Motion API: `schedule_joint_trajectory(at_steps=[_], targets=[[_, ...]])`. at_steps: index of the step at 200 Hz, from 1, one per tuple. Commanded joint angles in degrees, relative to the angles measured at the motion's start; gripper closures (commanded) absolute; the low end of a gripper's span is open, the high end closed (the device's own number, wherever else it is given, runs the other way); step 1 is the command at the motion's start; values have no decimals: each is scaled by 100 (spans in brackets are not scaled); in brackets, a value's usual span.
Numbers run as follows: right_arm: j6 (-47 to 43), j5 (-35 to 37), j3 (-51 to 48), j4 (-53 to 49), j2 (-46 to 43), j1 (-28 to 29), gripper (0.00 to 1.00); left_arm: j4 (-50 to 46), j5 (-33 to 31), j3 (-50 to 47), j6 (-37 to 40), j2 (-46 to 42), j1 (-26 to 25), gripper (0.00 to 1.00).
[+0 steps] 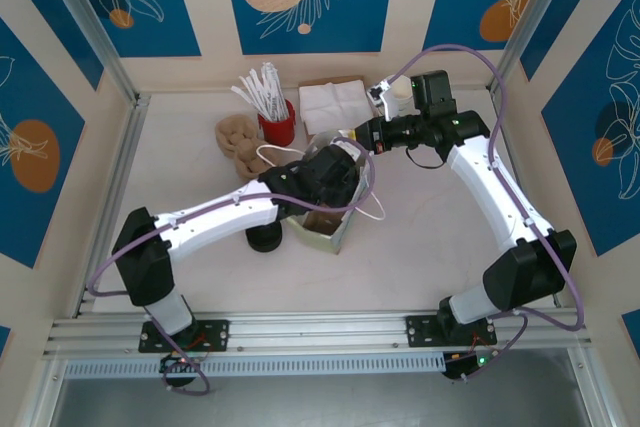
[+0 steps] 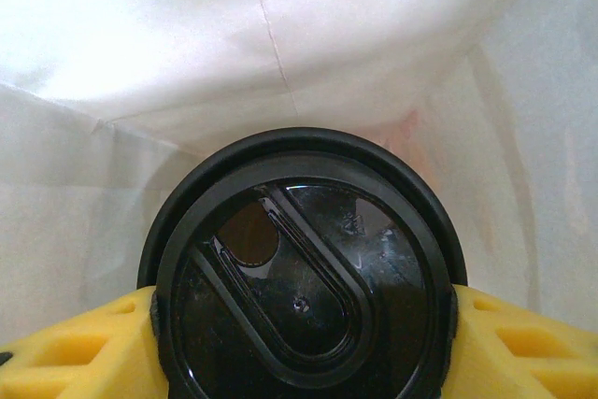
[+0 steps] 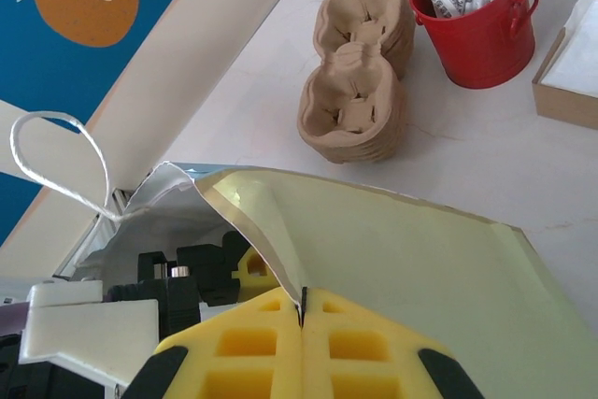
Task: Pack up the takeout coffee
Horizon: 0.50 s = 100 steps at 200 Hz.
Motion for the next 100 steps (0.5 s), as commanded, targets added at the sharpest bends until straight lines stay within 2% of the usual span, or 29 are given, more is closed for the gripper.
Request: schedule_joint_trajectory(at_steps=[1,100], targets=[[25,-274,48,46,76,-49,100,92,232,220,-157,118,50,37],[-142,-425,34,487,172,-43,100,-295,530,453,-293,-87,52,38]])
